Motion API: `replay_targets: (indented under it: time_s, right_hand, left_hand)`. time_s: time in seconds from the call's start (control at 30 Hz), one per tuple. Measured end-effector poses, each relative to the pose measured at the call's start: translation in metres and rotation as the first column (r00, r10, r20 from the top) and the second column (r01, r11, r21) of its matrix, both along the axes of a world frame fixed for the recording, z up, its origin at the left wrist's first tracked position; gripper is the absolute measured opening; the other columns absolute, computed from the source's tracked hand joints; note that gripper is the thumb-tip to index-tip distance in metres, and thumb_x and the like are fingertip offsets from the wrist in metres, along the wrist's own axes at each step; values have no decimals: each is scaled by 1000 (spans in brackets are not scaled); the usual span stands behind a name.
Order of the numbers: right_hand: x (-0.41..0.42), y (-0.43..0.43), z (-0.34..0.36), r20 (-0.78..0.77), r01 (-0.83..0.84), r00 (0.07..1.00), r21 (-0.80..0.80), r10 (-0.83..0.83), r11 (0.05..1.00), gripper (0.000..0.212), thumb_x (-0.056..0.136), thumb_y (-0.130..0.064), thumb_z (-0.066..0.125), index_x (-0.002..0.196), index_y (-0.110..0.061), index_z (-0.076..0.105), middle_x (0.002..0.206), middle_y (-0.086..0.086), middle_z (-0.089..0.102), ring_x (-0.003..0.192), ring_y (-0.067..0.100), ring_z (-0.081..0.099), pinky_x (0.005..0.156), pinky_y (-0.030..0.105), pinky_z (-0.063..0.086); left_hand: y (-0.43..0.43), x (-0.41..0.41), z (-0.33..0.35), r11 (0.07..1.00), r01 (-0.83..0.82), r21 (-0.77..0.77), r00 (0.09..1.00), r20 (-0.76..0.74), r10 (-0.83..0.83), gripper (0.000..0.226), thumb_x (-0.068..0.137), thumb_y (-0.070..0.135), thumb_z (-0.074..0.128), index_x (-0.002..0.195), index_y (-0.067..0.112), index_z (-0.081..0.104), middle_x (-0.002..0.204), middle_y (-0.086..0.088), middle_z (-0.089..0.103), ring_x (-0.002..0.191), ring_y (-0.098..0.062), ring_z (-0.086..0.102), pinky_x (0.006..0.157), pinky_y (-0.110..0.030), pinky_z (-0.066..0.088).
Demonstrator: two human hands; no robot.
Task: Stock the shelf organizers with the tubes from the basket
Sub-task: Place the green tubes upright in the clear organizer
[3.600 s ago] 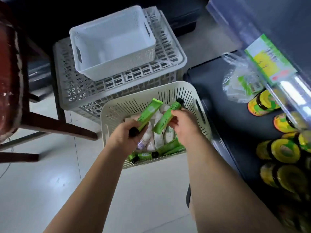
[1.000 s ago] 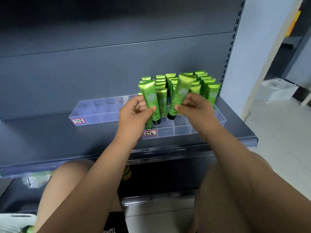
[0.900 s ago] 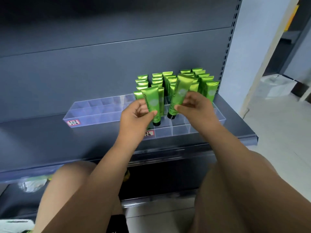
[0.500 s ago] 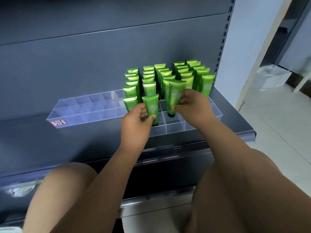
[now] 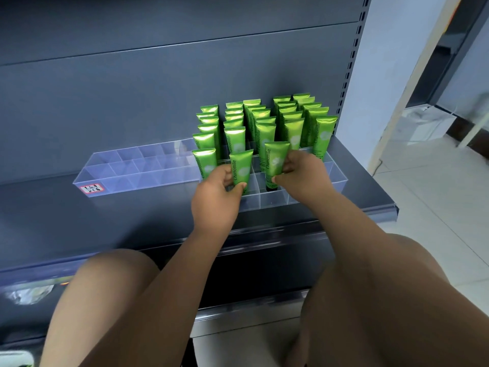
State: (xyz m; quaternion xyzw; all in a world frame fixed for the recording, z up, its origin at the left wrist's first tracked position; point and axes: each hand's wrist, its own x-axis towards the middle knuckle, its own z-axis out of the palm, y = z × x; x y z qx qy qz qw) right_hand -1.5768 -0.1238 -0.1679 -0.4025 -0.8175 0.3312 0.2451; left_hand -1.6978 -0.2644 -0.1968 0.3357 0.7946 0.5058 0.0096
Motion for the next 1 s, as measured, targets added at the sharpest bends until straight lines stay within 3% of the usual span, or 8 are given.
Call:
replay_targets:
  time_s: [0.17,0.27,0.37,0.47,0.57,0.73,1.0]
  right_hand:
    - [2,-3,-1,-8,-11,1000,12,11,1000,17,81,-8,77,85,-17,63,82,-3,68,86,18,63,73,26,46]
    - [1,-4,-2,-42,-12,999,24,13,1000,34,82,-7,76,69,-29,54,72,-15,59,75,10,57,61,18,40]
    - [-2,-3,-6,-18,10,1000,64,-9,998,21,80,-8,75,72,-11,57,72,0,60,68,15,50,53,21,32]
    - [-5,-1,-10,-22,40,999,102,-38,994,21,78,-10,76,84,1,59,86,16,67,71,21,50,54,24,31]
    - [-7,-1,-12,-6,15,1000,94,-15,995,17,80,-12,78,86,-3,65,89,9,70,78,21,59,57,21,36]
    - [-11,0,-16,18,20,1000,111,-23,994,17,78,-15,78,90,-6,69,91,6,72,85,24,65,72,32,53]
    - [-9,-4,-11,4,52,999,110,-53,993,12,81,-7,71,91,-4,64,92,11,71,88,28,64,73,35,53]
  left_hand:
    - [5,1,-1,999,12,34,998,68,-14,47,88,18,79,132,14,63,113,4,69,109,-13,66,99,-41,55]
    - [7,0,-2,999,11,38,997,78,-14,46,88,17,79,132,15,63,110,6,68,109,-12,67,98,-42,56]
    - [8,-2,-3,999,1,35,996,84,-4,48,89,19,78,134,16,62,116,3,70,111,-12,66,99,-40,55]
    - [9,-3,-4,999,-5,36,996,86,2,48,89,19,78,134,16,61,117,4,70,110,-11,66,99,-40,55]
    - [11,-3,-4,999,-14,33,996,89,11,48,89,19,78,135,17,61,116,6,69,110,-10,66,99,-38,55]
    - [15,-2,-7,999,-26,40,997,80,23,47,89,19,78,133,18,62,113,6,70,109,-12,66,98,-39,55]
    - [17,-4,-9,999,-28,21,999,45,27,52,90,20,77,138,16,59,123,1,71,116,-17,65,100,-41,54]
